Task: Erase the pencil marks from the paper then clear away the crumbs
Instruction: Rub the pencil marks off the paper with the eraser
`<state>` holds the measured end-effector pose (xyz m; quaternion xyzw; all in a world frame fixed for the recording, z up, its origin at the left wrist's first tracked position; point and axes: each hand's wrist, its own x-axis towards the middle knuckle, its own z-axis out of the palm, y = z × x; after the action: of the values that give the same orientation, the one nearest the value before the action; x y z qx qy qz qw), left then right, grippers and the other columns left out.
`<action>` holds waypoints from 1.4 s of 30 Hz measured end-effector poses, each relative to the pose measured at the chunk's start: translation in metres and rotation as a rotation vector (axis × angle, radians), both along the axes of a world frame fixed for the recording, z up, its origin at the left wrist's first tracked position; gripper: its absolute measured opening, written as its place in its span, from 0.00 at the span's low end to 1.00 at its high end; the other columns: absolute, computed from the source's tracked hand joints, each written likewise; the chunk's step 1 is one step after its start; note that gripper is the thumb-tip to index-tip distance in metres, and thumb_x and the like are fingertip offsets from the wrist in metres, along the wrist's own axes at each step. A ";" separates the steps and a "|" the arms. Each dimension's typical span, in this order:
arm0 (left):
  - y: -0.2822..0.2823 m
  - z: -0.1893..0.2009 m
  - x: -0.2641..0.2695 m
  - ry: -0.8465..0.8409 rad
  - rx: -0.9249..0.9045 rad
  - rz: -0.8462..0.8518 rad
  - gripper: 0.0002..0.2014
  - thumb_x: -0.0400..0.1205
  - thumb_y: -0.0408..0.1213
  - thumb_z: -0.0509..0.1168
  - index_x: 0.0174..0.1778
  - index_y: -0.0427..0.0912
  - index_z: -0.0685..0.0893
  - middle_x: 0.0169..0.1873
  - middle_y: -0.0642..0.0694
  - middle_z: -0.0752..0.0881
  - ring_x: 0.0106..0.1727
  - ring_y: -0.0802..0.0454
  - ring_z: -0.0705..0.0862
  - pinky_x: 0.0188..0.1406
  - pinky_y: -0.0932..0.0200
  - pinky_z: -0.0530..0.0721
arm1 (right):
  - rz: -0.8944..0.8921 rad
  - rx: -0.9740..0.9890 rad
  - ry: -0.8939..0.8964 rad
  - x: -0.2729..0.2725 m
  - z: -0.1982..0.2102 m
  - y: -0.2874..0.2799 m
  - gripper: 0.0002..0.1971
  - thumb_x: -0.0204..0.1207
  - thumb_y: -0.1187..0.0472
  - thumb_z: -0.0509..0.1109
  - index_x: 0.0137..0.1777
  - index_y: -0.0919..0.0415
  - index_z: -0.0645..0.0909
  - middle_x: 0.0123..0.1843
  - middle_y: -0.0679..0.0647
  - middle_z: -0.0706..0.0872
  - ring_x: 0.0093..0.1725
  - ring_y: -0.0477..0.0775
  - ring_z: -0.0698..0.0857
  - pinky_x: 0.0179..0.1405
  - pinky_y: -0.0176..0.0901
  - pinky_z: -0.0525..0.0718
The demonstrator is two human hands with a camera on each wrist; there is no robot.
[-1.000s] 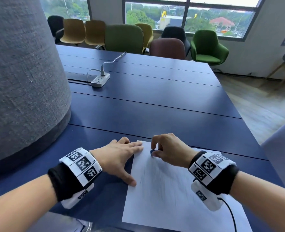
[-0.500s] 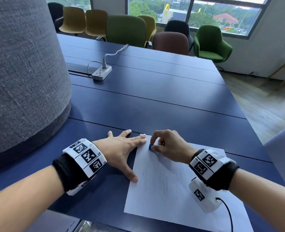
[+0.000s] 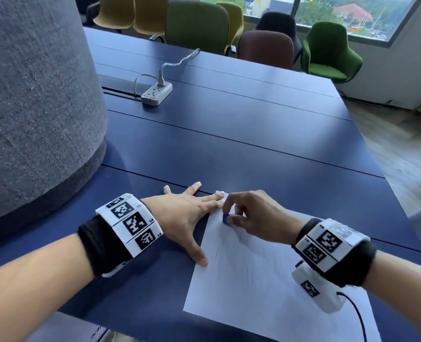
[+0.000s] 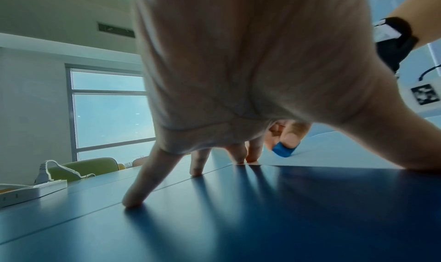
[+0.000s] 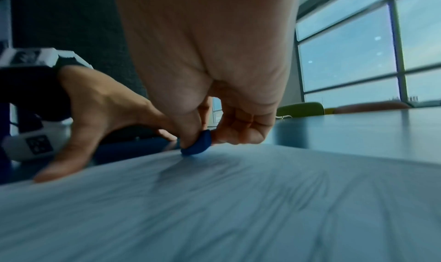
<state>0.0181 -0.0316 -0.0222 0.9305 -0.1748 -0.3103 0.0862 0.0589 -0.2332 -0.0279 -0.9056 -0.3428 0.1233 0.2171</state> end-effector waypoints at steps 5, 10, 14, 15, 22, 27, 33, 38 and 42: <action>0.000 0.001 0.002 0.002 0.030 -0.008 0.66 0.60 0.70 0.77 0.85 0.64 0.38 0.79 0.78 0.34 0.83 0.52 0.26 0.70 0.14 0.42 | 0.003 -0.066 -0.082 0.012 0.002 0.003 0.07 0.76 0.57 0.71 0.46 0.61 0.84 0.38 0.50 0.83 0.35 0.48 0.78 0.38 0.36 0.73; 0.000 0.002 0.000 0.002 0.048 -0.016 0.66 0.61 0.71 0.76 0.85 0.63 0.37 0.79 0.77 0.33 0.83 0.52 0.27 0.70 0.13 0.42 | 0.110 -0.163 -0.094 0.005 0.006 0.003 0.05 0.79 0.59 0.66 0.47 0.60 0.80 0.48 0.53 0.79 0.44 0.56 0.81 0.47 0.46 0.80; 0.000 0.003 0.001 -0.009 0.053 -0.021 0.66 0.61 0.71 0.76 0.85 0.63 0.36 0.79 0.77 0.33 0.83 0.51 0.28 0.70 0.13 0.44 | 0.117 -0.176 -0.140 0.012 0.010 0.002 0.06 0.78 0.61 0.64 0.46 0.64 0.79 0.47 0.54 0.81 0.45 0.56 0.82 0.46 0.45 0.80; 0.000 0.002 0.001 -0.011 0.056 -0.025 0.66 0.61 0.72 0.75 0.85 0.63 0.36 0.79 0.77 0.32 0.83 0.51 0.28 0.70 0.13 0.45 | 0.160 -0.179 -0.137 0.008 0.009 0.001 0.06 0.78 0.62 0.64 0.46 0.64 0.80 0.46 0.55 0.81 0.43 0.54 0.82 0.43 0.38 0.79; 0.001 0.002 0.001 -0.024 0.055 -0.030 0.66 0.61 0.72 0.75 0.83 0.66 0.34 0.79 0.76 0.33 0.84 0.51 0.28 0.71 0.15 0.45 | 0.081 -0.173 -0.177 0.020 0.014 0.007 0.06 0.74 0.62 0.66 0.39 0.64 0.80 0.41 0.54 0.81 0.38 0.57 0.81 0.38 0.47 0.80; 0.000 0.002 0.000 -0.012 0.067 -0.036 0.66 0.61 0.72 0.75 0.83 0.65 0.34 0.79 0.76 0.31 0.84 0.51 0.28 0.71 0.15 0.45 | 0.242 -0.139 -0.149 -0.002 0.012 0.007 0.05 0.76 0.64 0.68 0.39 0.64 0.80 0.42 0.52 0.78 0.35 0.52 0.75 0.35 0.42 0.74; -0.001 0.002 0.000 -0.002 0.091 -0.049 0.69 0.58 0.73 0.76 0.84 0.63 0.32 0.79 0.75 0.30 0.83 0.50 0.26 0.70 0.14 0.44 | 0.167 -0.135 -0.162 0.011 0.015 0.008 0.05 0.74 0.65 0.68 0.39 0.66 0.81 0.44 0.55 0.80 0.41 0.58 0.83 0.43 0.51 0.84; -0.001 0.002 0.000 0.004 0.114 -0.066 0.70 0.57 0.74 0.75 0.83 0.63 0.31 0.78 0.75 0.27 0.82 0.50 0.25 0.71 0.14 0.44 | 0.283 -0.145 -0.072 -0.006 0.013 0.009 0.06 0.72 0.68 0.68 0.35 0.70 0.79 0.40 0.60 0.82 0.38 0.58 0.81 0.48 0.33 0.79; -0.001 0.001 0.000 0.007 0.102 -0.060 0.71 0.56 0.74 0.76 0.82 0.66 0.30 0.78 0.75 0.28 0.82 0.49 0.25 0.70 0.14 0.43 | 0.175 -0.089 -0.121 0.006 0.012 0.007 0.06 0.72 0.66 0.69 0.37 0.68 0.81 0.41 0.57 0.81 0.36 0.55 0.79 0.38 0.38 0.79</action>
<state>0.0178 -0.0325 -0.0210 0.9269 -0.1865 -0.3242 0.0300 0.0653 -0.2265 -0.0155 -0.8869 -0.4270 0.1018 0.1441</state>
